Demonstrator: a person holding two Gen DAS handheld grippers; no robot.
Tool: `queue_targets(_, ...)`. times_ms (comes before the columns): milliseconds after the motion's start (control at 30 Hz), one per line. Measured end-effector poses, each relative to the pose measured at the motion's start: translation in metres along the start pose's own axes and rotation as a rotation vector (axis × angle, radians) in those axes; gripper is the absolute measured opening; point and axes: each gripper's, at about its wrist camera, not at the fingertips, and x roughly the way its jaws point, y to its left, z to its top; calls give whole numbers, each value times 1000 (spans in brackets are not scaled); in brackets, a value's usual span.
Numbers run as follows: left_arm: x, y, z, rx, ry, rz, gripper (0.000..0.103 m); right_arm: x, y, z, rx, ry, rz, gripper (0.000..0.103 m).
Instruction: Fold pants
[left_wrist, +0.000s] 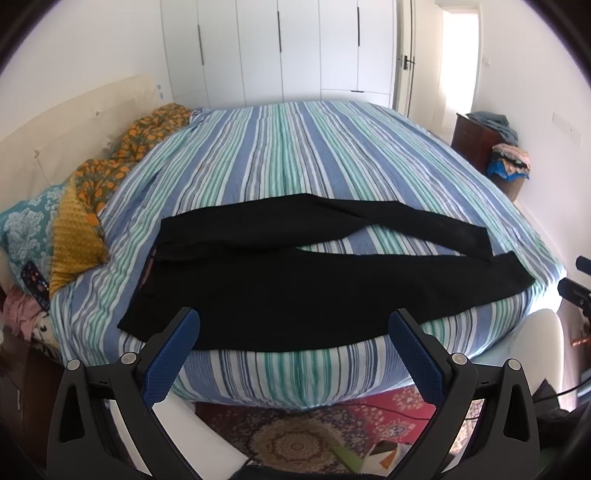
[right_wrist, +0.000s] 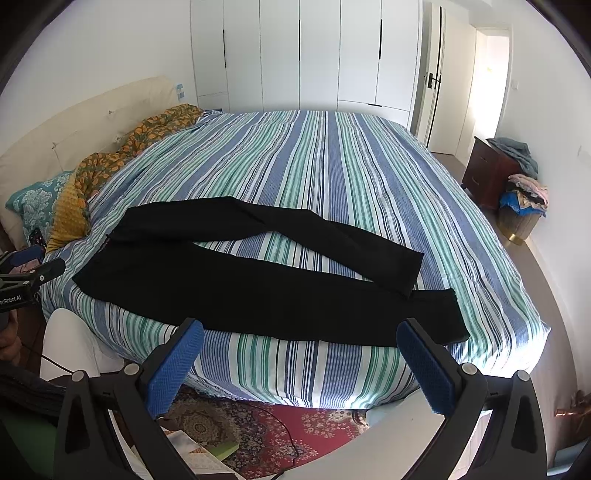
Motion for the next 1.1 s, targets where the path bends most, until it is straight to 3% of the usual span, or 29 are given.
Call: queue_targets(1100,15,-18,0,46,37,-9,102,15,-13,-5,91,75,12,103)
